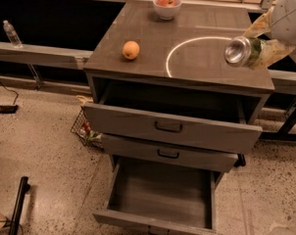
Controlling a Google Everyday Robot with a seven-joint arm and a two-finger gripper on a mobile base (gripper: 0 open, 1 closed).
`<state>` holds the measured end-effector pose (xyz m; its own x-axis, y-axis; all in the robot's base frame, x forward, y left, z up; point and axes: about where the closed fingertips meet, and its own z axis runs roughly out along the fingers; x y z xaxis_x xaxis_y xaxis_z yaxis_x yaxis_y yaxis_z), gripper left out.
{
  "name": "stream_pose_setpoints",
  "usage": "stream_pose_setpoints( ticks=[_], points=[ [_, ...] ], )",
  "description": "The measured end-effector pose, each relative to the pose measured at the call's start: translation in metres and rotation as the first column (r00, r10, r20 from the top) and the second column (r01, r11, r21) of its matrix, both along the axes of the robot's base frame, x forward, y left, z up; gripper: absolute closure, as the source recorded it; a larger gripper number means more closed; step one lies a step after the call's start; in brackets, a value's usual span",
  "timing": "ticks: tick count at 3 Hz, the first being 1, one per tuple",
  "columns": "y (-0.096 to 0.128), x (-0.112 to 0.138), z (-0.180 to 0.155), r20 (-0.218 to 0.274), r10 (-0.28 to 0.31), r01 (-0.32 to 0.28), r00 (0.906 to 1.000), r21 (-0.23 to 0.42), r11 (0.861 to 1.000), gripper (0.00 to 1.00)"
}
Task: Place green can into bottom drawer
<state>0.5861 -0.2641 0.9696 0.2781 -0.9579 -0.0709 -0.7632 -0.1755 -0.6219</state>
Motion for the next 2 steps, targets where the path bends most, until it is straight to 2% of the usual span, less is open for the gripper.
stream_pose_setpoints(
  ticks=[1,2],
  points=[
    [0.002,0.0,0.002,-0.002,0.006,-0.006,1.0,0.002,1.0,1.0],
    [0.009,-0.034,-0.004,-0.08,0.011,-0.009,0.9967,0.03,1.0,1.0]
  ],
)
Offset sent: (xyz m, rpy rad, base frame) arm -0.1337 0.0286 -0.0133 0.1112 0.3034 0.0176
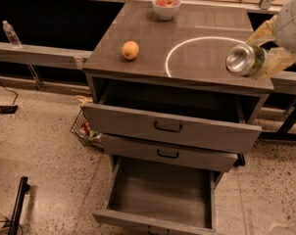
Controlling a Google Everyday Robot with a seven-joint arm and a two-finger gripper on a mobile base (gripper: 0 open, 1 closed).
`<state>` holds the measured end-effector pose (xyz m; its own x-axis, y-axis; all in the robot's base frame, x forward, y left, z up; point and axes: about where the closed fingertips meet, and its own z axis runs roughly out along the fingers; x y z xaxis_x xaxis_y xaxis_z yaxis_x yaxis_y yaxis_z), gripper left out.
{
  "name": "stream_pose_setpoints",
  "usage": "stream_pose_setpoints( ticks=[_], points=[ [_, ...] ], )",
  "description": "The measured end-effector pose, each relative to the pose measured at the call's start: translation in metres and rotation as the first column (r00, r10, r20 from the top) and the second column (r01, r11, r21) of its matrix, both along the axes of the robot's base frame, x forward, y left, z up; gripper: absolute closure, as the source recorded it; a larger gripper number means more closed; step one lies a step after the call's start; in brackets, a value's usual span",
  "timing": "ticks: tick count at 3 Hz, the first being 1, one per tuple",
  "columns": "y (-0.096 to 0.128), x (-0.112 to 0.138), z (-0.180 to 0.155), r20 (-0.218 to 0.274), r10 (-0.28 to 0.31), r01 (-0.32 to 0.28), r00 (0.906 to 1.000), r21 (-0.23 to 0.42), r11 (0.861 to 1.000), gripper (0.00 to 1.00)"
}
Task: Place green can into bottom drawer
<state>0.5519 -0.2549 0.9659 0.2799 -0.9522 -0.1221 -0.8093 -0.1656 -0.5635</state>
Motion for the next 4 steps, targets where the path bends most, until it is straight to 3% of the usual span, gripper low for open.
stream_pose_setpoints(
  ticks=[1,2,3,4],
  points=[
    [0.0,-0.073,-0.018,-0.137,-0.083,0.093,0.9871,0.069,0.993,1.0],
    [-0.005,-0.138,-0.059,-0.27,-0.135,0.169,0.9533,0.107,0.98,1.0],
    [0.001,-0.171,-0.113,-0.352,-0.164,0.209,0.9216,0.094,0.973,1.0],
    [0.003,-0.179,-0.128,-0.38,-0.162,0.21,0.9108,0.088,0.974,1.0]
  ],
)
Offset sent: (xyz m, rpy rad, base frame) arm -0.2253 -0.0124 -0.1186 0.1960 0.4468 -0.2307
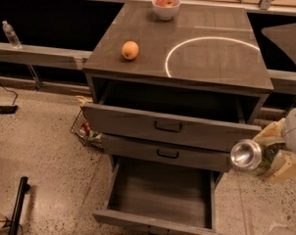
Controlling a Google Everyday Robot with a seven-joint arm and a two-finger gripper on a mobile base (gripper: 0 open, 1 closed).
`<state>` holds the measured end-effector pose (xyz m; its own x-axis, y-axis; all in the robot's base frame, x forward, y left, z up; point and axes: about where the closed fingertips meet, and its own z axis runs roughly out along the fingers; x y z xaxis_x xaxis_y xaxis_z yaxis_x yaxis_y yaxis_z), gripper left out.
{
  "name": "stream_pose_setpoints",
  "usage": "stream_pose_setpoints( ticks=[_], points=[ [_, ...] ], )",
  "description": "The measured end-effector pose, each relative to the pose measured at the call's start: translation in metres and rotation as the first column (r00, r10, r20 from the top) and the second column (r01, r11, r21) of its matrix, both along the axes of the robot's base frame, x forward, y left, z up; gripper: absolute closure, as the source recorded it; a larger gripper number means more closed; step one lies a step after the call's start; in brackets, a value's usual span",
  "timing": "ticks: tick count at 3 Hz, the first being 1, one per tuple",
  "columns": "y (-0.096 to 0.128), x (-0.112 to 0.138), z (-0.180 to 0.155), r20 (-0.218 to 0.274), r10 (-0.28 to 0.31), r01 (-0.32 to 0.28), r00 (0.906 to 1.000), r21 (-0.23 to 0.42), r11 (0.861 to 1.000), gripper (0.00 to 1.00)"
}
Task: Place green can into bottom drawer
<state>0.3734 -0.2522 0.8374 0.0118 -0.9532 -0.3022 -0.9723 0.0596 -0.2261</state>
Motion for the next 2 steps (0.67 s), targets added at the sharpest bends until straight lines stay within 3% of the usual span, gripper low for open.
stream_pose_setpoints(
  ticks=[1,2],
  points=[
    [0.0,0.001,0.002,0.003,0.0,0.0,1.0,0.0,1.0,1.0],
    [0.02,0.01,-0.006,0.069,-0.079,0.075,0.9945,0.065,0.995,1.0]
  ],
)
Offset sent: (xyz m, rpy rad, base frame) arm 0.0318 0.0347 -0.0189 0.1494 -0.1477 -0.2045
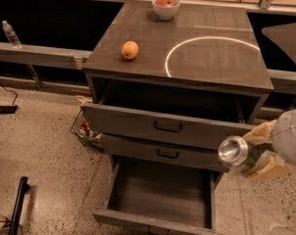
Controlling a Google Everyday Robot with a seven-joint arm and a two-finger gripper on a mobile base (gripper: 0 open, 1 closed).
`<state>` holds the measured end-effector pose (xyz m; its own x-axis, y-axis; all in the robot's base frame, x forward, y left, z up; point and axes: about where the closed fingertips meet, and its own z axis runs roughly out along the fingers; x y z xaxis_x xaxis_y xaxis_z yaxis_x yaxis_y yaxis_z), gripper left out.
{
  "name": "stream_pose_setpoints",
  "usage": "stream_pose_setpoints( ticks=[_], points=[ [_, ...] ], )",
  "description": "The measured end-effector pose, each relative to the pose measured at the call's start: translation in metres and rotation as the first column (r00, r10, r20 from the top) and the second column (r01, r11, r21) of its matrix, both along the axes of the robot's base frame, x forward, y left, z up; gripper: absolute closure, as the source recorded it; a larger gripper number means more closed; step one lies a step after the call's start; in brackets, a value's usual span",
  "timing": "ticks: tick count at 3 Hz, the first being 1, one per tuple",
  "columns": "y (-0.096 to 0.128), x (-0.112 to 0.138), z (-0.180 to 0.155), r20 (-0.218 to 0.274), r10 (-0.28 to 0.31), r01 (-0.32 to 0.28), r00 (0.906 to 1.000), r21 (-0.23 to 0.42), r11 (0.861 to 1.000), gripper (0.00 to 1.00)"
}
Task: Place green can into bottom drawer
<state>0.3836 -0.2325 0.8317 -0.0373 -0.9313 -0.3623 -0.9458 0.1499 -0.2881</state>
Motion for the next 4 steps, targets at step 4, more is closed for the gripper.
stream_pose_setpoints(
  ticks=[4],
  points=[
    [0.14,0.028,-0.196,0.063,0.049,-0.051,0.9968,0.021,0.999,1.0]
  ],
)
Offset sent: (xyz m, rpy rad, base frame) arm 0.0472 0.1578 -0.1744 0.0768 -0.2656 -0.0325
